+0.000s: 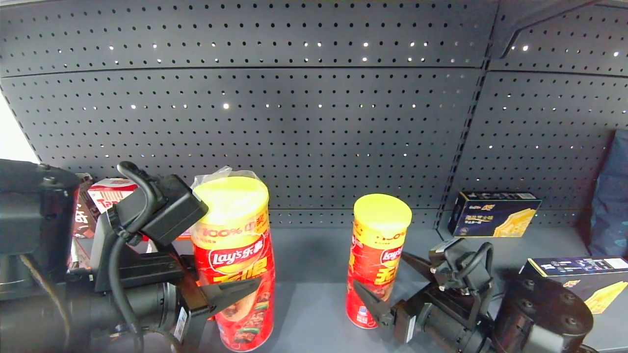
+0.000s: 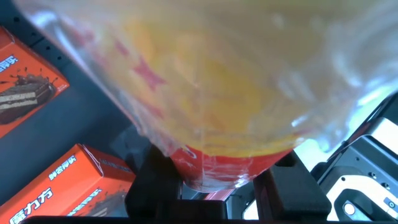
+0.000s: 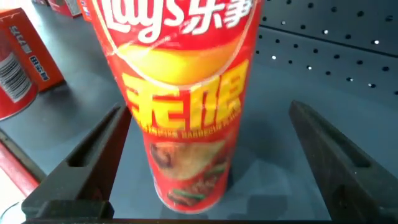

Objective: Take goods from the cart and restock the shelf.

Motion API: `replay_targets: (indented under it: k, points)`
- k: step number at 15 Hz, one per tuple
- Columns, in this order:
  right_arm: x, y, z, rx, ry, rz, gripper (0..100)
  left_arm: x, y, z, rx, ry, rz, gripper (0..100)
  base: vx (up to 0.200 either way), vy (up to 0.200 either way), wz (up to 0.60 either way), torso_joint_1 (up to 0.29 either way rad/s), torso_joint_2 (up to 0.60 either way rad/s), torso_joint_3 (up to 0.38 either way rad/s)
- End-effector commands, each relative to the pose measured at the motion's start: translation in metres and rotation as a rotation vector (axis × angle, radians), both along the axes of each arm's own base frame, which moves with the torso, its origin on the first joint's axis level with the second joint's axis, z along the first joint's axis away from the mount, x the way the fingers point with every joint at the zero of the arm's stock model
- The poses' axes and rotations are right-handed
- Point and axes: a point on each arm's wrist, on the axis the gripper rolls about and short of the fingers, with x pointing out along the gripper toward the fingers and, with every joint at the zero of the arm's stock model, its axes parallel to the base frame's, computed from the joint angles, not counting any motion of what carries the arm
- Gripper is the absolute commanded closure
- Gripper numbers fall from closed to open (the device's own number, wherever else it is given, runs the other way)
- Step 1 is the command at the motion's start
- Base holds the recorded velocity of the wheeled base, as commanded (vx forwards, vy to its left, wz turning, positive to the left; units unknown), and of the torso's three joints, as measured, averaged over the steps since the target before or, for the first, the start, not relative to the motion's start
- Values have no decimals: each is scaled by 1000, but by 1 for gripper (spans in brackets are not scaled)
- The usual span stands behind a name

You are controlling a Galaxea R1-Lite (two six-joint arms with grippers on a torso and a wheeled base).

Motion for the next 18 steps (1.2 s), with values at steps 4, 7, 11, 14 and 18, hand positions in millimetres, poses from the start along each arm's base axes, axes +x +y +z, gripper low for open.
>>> replay_targets:
  k: [4,7,11,14,18]
  points:
    - [8,8,-6,-7,5,-4,0,0,0,0,1,1,0,100,0,0,0,0,0,0]
    - [10,9,-8,-14,11,-10,0,0,0,0,1,1,0,100,0,0,0,0,0,0]
    - [16,11,-7,-2,1,-24,0,-2,1,-5,10,12,0,100,0,0,0,0,0,0]
    - [6,1,3,12,-14,-20,0,-5,4,-7,11,16,2,100,0,0,0,0,0,0]
    - [-11,-18,7,-1,-13,-15,0,-4,4,-6,9,11,3,100,0,0,0,0,0,0]
